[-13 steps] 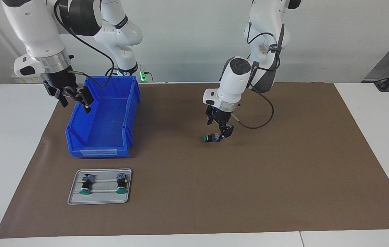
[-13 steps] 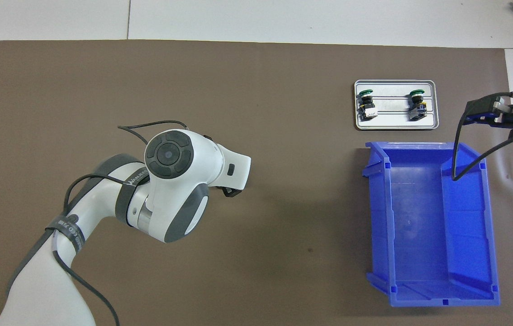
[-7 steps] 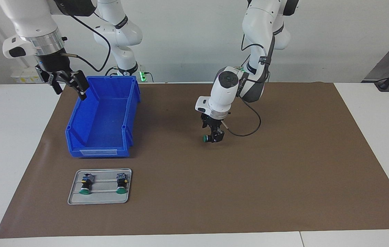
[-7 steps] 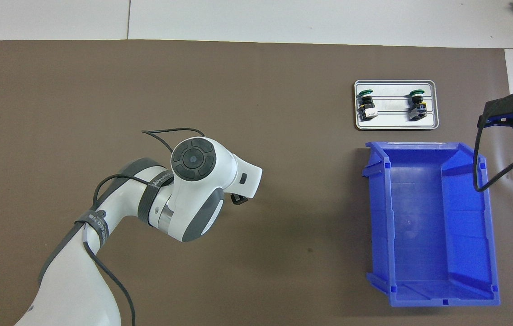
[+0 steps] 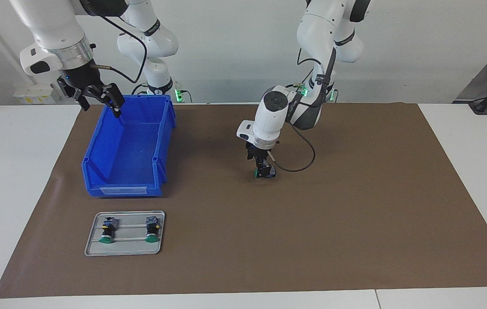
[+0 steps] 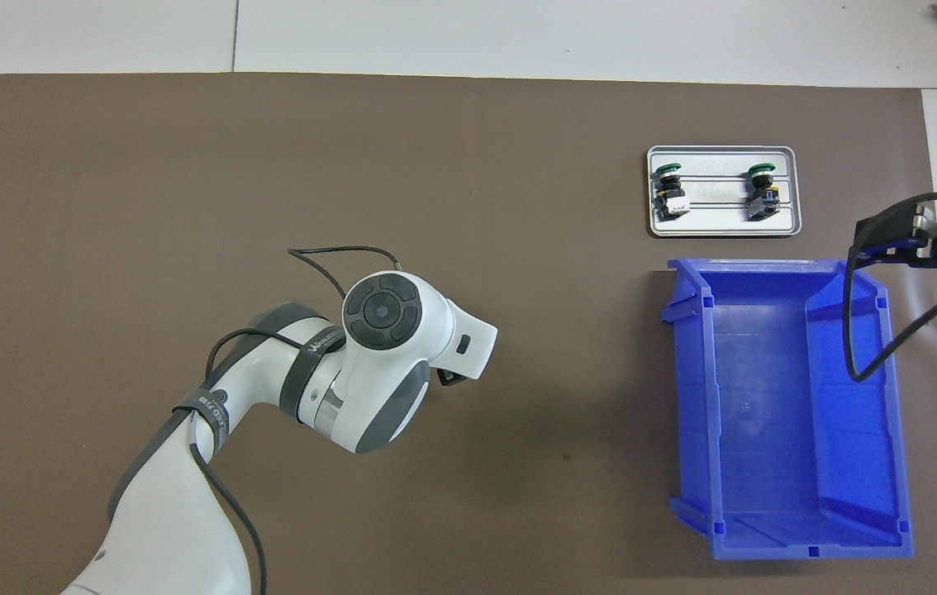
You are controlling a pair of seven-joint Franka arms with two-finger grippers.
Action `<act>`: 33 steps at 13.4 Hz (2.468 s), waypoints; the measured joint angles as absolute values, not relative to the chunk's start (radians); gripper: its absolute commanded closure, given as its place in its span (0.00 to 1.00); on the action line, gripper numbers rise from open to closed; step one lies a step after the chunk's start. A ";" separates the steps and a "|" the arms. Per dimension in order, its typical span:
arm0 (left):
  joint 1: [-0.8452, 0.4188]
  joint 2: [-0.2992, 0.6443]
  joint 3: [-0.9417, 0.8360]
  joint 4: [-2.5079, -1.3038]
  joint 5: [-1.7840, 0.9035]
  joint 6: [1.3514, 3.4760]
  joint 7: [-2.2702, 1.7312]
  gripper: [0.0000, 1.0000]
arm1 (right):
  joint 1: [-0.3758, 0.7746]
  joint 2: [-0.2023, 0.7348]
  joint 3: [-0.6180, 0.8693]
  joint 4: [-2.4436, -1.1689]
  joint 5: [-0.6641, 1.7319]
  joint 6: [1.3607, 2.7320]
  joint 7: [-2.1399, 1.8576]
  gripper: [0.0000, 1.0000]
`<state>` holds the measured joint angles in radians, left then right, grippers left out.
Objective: Place and press button with both arms
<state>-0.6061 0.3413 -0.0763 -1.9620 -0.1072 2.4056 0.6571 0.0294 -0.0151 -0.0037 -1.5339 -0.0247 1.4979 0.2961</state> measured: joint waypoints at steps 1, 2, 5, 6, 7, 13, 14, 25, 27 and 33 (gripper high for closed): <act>-0.607 0.344 -0.076 -1.965 -0.107 2.413 0.657 0.08 | 0.032 -0.017 -0.004 -1.535 -0.025 1.489 0.288 0.00; -0.607 0.345 -0.074 -1.967 -0.107 2.416 0.660 0.08 | 0.034 -0.018 -0.003 -1.536 -0.025 1.488 0.286 0.00; -0.607 0.346 -0.068 -1.980 -0.107 2.419 0.678 0.08 | 0.035 -0.019 -0.003 -1.539 -0.020 1.488 0.224 0.00; -0.607 0.347 -0.067 -1.987 -0.107 2.426 0.682 0.09 | 0.035 -0.019 -0.003 -1.539 -0.019 1.488 0.199 0.00; -0.607 0.348 -0.067 -1.996 -0.107 2.442 0.683 0.12 | 0.035 -0.020 -0.003 -1.540 -0.019 1.488 0.176 0.00; -0.607 0.354 -0.067 -2.008 -0.107 2.463 0.686 0.29 | 0.034 -0.021 -0.003 -1.540 -0.019 1.489 0.157 0.00; -0.607 0.354 -0.067 -2.008 -0.107 2.465 0.686 0.31 | 0.034 -0.021 -0.003 -1.540 -0.019 1.489 0.157 0.00; -0.604 0.352 -0.053 -2.004 -0.107 2.480 0.687 0.80 | 0.034 -0.021 -0.003 -1.540 -0.019 1.489 0.157 0.00; -0.601 0.352 -0.053 -2.004 -0.107 2.480 0.687 0.85 | 0.034 -0.021 -0.003 -1.540 -0.019 1.489 0.157 0.00; -0.574 0.352 -0.052 -2.004 -0.109 2.485 0.686 0.99 | 0.034 -0.021 -0.003 -1.540 -0.019 1.489 0.157 0.00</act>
